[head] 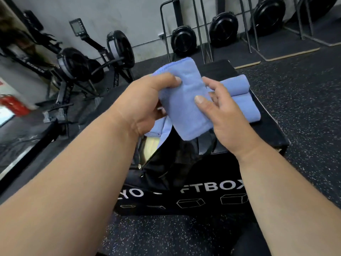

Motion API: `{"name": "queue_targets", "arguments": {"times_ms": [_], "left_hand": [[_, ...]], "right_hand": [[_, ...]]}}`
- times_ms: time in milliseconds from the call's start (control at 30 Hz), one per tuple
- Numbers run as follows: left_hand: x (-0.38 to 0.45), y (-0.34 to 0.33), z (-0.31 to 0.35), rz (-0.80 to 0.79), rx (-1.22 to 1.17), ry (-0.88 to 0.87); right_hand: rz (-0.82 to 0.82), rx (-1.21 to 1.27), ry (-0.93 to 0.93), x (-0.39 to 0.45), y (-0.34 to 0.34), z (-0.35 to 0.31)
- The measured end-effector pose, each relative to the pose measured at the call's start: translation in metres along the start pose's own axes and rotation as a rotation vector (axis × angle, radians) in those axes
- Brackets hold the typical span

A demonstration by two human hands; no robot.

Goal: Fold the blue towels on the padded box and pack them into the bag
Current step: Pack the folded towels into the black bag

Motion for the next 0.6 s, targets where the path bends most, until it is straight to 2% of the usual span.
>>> {"name": "queue_targets", "arguments": {"times_ms": [67,167,300,400,500,600], "left_hand": [[-0.01,0.016,0.005,-0.044,-0.015,-0.042],[-0.022,0.046,0.005,-0.018,-0.035,-0.067],[-0.04,0.072,-0.018,-0.054,-0.105,0.062],[-0.048,0.078,-0.04,-0.071,-0.177,0.158],[-0.043,0.096,-0.053,-0.007,-0.263,0.158],[-0.033,0.106,-0.06,-0.024,-0.342,0.147]], "right_hand": [[-0.091,0.07,0.018,-0.002,-0.028,-0.009],[-0.105,0.094,0.025,-0.006,-0.063,-0.016],[-0.124,0.091,-0.032,-0.012,-0.106,-0.011],[-0.07,0.099,-0.066,-0.014,-0.123,-0.007],[-0.038,0.006,-0.078,-0.01,-0.131,-0.002],[-0.085,-0.02,-0.157,-0.006,-0.133,0.009]]}}
Point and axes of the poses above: each hand's wrist, its own x-axis towards the middle knuckle, its own y-axis out of the back of the hand, z = x × y, the point moved 9 cm from there along x, towards the middle knuckle, and after that the axes turned 3 degrees about -z, right-handed, at the moved point
